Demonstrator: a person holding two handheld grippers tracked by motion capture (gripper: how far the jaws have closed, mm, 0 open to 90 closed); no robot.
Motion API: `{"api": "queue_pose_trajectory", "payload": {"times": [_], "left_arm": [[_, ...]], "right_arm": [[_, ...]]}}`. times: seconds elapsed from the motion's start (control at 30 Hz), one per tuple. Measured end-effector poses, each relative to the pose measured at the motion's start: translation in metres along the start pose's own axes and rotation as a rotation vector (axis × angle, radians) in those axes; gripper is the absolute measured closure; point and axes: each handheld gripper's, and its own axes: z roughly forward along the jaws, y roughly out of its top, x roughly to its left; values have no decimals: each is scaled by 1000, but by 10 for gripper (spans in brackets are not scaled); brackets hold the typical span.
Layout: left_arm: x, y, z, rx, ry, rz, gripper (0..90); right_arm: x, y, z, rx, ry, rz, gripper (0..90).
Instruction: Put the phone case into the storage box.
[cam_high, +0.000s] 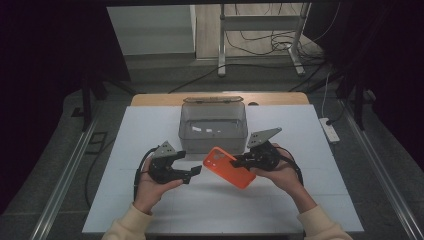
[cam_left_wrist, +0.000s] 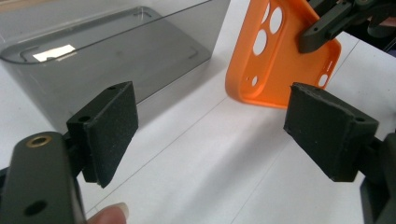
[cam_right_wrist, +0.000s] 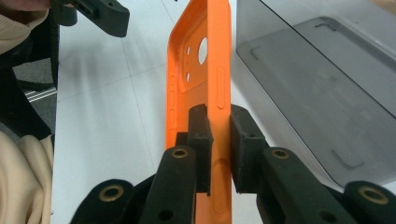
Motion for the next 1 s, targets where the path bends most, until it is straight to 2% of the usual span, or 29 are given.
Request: {"api": "queue_pose_trajectory", "payload": {"times": [0.27, 0.7, 1.0], "left_arm": [[4, -10, -5, 10, 37, 3, 164], [11, -22, -7, 25, 66, -10, 158], [14, -31, -10, 32, 95, -2, 158]], "right_arm": [[0, 0, 0, 2, -7, -2, 803], [-1, -1, -2, 5, -17, -2, 803], [0, 0, -3, 5, -28, -5, 803]]}}
